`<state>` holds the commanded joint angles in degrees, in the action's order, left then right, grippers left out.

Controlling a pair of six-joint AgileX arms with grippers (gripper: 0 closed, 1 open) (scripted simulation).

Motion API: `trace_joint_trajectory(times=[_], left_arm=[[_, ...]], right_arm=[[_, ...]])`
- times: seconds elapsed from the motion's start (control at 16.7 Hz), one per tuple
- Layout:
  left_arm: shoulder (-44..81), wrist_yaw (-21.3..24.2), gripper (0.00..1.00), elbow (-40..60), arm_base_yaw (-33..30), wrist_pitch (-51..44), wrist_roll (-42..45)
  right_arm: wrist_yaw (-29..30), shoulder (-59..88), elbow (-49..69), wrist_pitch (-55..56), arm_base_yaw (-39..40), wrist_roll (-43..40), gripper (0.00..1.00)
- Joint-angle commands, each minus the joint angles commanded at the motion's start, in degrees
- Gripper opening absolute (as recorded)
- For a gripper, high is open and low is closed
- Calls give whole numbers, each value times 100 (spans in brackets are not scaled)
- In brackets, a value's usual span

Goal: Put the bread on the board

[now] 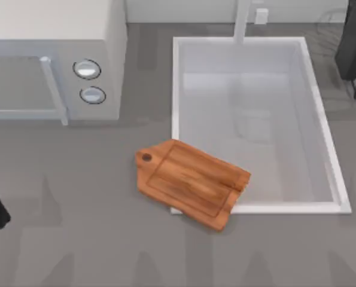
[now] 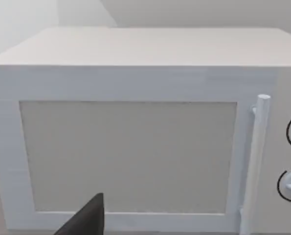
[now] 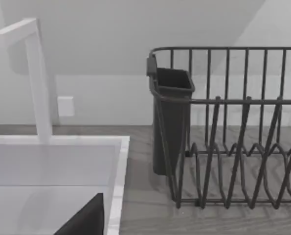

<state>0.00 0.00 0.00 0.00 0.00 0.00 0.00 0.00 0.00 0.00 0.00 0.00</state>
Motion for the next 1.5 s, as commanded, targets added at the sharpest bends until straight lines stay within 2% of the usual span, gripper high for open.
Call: trace_joint_trajectory(times=[0.24, 0.48, 0.66, 1.14, 1.5], left_arm=[[0, 0, 100, 0, 0, 0, 0], [0, 0, 100, 0, 0, 0, 0], [0, 0, 100, 0, 0, 0, 0], [0, 0, 100, 0, 0, 0, 0], [0, 0, 100, 0, 0, 0, 0]], right_arm=[[6, 176, 173, -123, -36, -27, 100], [7, 1264, 1149, -799, -207, -178, 100], [1, 2711, 2230, -1579, -391, -346, 100], [-3, 7668, 5404, -4086, -966, -857, 100], [0, 10241, 7362, -5471, -1307, -1162, 100]])
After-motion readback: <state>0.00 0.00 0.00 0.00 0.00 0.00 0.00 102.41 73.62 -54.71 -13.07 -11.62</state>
